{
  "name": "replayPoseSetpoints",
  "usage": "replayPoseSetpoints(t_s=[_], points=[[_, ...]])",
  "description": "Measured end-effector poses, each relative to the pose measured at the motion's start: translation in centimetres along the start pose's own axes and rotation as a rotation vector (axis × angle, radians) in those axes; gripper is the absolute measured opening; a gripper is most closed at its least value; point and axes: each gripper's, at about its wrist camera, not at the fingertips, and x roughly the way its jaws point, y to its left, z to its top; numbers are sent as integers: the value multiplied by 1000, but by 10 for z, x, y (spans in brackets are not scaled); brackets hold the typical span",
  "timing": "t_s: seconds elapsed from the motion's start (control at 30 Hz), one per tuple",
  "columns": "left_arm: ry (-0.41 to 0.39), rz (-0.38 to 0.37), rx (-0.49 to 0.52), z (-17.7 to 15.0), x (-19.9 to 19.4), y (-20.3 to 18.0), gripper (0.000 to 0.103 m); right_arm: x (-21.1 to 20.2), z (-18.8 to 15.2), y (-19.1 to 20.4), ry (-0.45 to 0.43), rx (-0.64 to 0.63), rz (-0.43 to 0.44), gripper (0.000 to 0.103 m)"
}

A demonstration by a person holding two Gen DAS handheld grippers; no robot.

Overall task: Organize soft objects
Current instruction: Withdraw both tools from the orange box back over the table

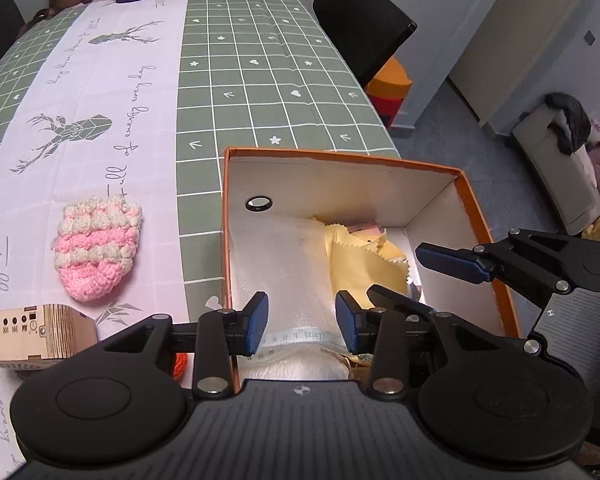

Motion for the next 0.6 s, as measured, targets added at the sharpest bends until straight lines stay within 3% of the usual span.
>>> replayPoseSetpoints(t_s=[0.07,0.2,0.4,0.6], points=[[-11,-20,-13,-2,-8,3,56,-7,1,2,-7,2,-14,44],[-65,-45,-24,-9,-30,11,58,-22,4,8,-34,30,-46,52],[-203,-76,7,-26,-69,29,59,-48,4,30,-113,107,-56,53],[-355,-5,99,-56,-106,52,59,-68,0,65,-202,158,-12,55]])
